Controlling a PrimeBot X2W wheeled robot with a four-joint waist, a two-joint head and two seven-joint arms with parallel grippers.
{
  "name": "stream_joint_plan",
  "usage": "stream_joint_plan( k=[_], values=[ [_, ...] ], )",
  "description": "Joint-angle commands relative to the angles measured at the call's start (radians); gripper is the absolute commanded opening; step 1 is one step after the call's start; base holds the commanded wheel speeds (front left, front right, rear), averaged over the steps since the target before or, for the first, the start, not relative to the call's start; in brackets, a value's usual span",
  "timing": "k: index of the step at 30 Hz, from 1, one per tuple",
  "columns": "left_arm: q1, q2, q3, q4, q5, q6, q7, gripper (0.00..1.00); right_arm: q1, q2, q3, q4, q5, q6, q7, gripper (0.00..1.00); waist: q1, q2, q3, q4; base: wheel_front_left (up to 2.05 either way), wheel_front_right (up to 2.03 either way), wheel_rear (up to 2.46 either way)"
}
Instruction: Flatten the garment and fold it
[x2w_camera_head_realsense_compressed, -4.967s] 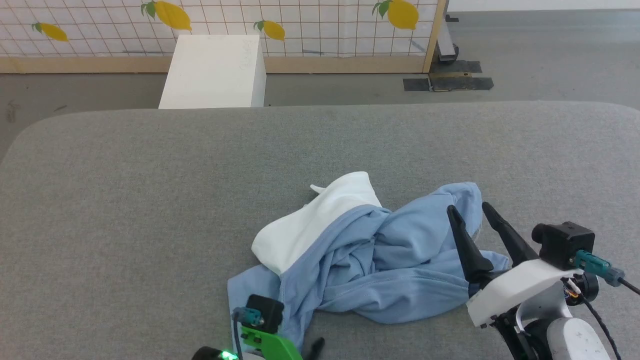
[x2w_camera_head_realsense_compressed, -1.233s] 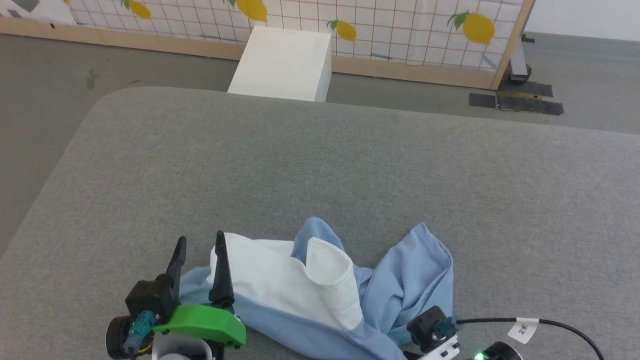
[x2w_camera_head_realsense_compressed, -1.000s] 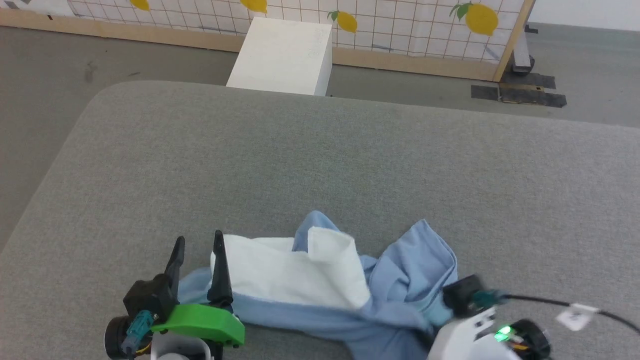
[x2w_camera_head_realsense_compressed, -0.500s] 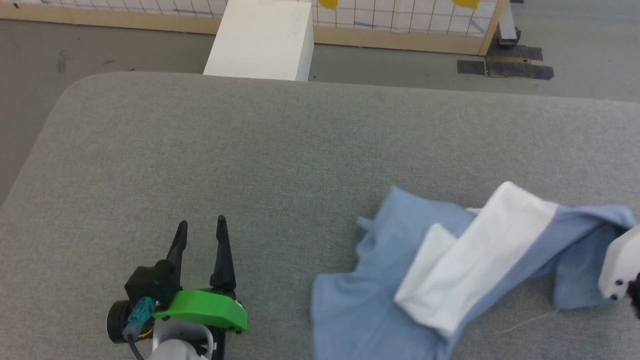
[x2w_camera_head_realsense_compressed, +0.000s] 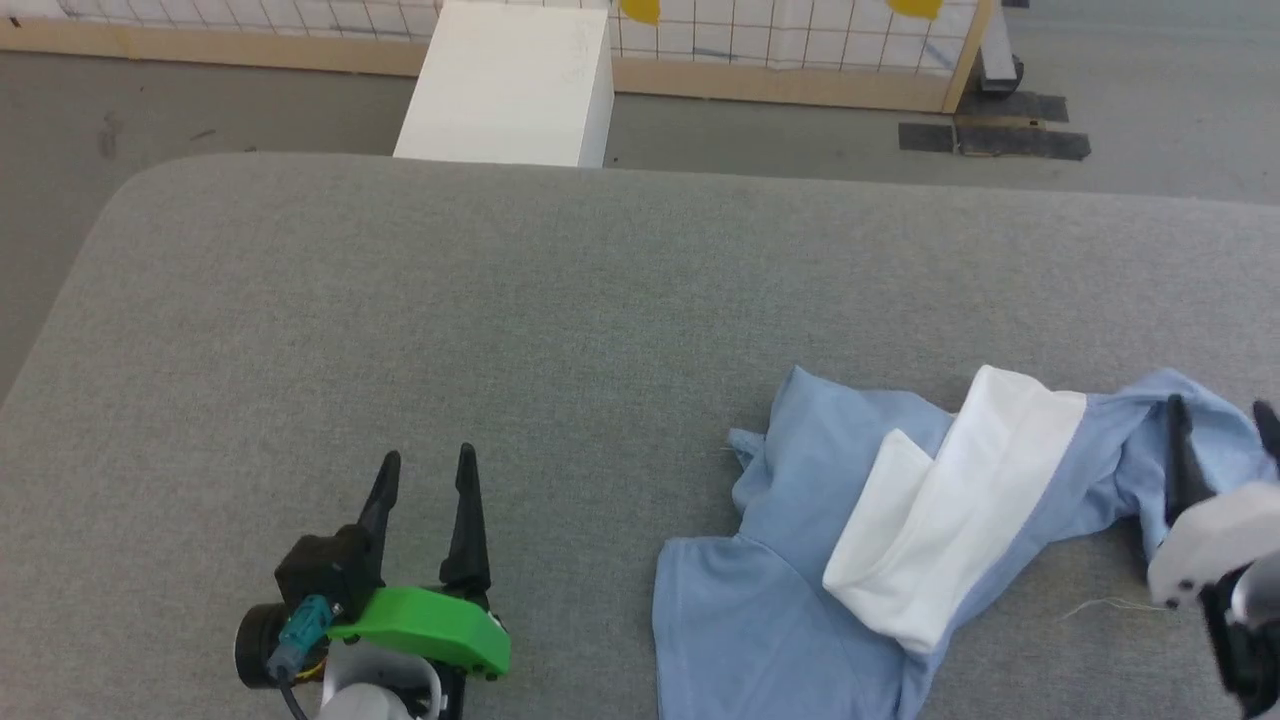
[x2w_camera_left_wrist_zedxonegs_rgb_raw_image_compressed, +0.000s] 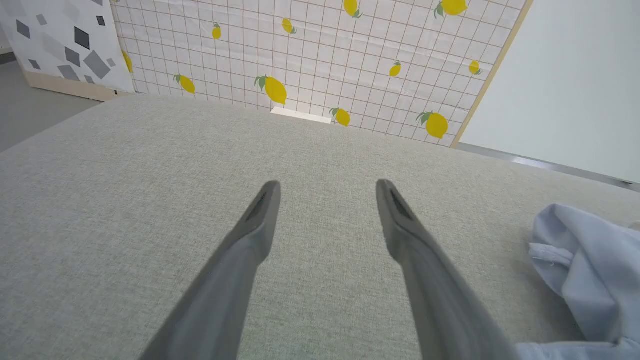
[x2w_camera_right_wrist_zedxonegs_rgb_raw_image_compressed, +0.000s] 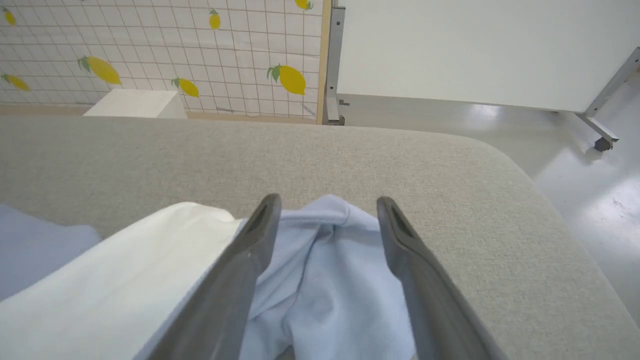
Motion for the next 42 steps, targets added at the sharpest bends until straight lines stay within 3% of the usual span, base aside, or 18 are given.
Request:
stream_joint_plan(
  k=[1, 7, 13, 19, 24, 33, 34, 35, 36, 37, 42],
  values=[
    [0.011, -0.002, -0.004, 0.01, 0.003, -0.011, -0.004, 1.0, 0.044, 0.022, 0.006, -0.02, 0.005, -0.002, -0.032, 1.0, -0.0001, 0.0, -0.024, -0.014, 0.0, 0.0, 0.0],
    [0.041, 0.011, -0.078, 0.027, 0.0, -0.079, 0.064, 1.0, 0.178, 0.064, 0.077, -0.084, 0.058, -0.002, -0.116, 1.0, -0.0001, 0.0, -0.067, -0.047, 0.0, 0.0, 0.0],
    [0.087, 0.052, -0.23, 0.01, -0.051, -0.15, 0.321, 1.0, 0.233, 0.071, 0.125, -0.076, 0.113, -0.002, -0.112, 1.0, -0.0001, 0.0, -0.086, -0.069, 0.0, 0.0, 0.0],
    [0.126, 0.106, -0.328, -0.043, -0.111, -0.16, 0.568, 1.0, 0.232, 0.072, 0.145, -0.077, 0.146, -0.002, -0.117, 1.0, -0.0001, 0.0, -0.085, -0.075, 0.0, 0.0, 0.0],
    [0.161, 0.114, -0.355, -0.073, -0.153, -0.145, 0.734, 1.0, 0.227, 0.072, 0.154, -0.103, 0.157, -0.002, -0.113, 1.0, -0.0001, 0.0, -0.076, -0.088, 0.0, 0.0, 0.0],
    [0.152, 0.105, -0.399, -0.079, -0.169, -0.134, 0.855, 1.0, 0.209, 0.072, 0.173, -0.108, 0.187, -0.002, -0.123, 1.0, -0.0001, 0.0, -0.065, -0.12, 0.0, 0.0, 0.0],
    [0.147, 0.102, -0.403, -0.073, -0.169, -0.134, 0.86, 0.95, 0.207, 0.072, 0.175, -0.105, 0.188, -0.002, -0.125, 1.0, -0.0001, 0.0, -0.065, -0.123, 0.0, 0.0, 0.0],
    [0.143, 0.099, -0.406, -0.068, -0.169, -0.133, 0.862, 0.72, 0.206, 0.072, 0.176, -0.105, 0.189, -0.002, -0.125, 1.0, -0.0001, 0.0, -0.064, -0.127, 0.0, 0.0, 0.0],
    [0.137, 0.098, -0.409, -0.058, -0.167, -0.132, 0.865, 0.29, 0.204, 0.072, 0.176, -0.104, 0.192, -0.002, -0.127, 1.0, -0.0001, 0.0, -0.064, -0.131, 0.0, 0.0, 0.0],
    [0.134, 0.097, -0.411, -0.054, -0.166, -0.132, 0.865, 0.02, 0.204, 0.072, 0.177, -0.104, 0.193, -0.002, -0.127, 1.0, -0.0001, 0.0, -0.064, -0.133, 0.0, 0.0, 0.0],
    [0.128, 0.097, -0.373, -0.048, -0.177, -0.112, 0.818, 0.0, 0.204, 0.072, 0.172, -0.102, 0.202, -0.002, -0.13, 1.0, -0.0001, 0.0, -0.066, -0.139, 0.0, 0.0, 0.0]
  ],
)
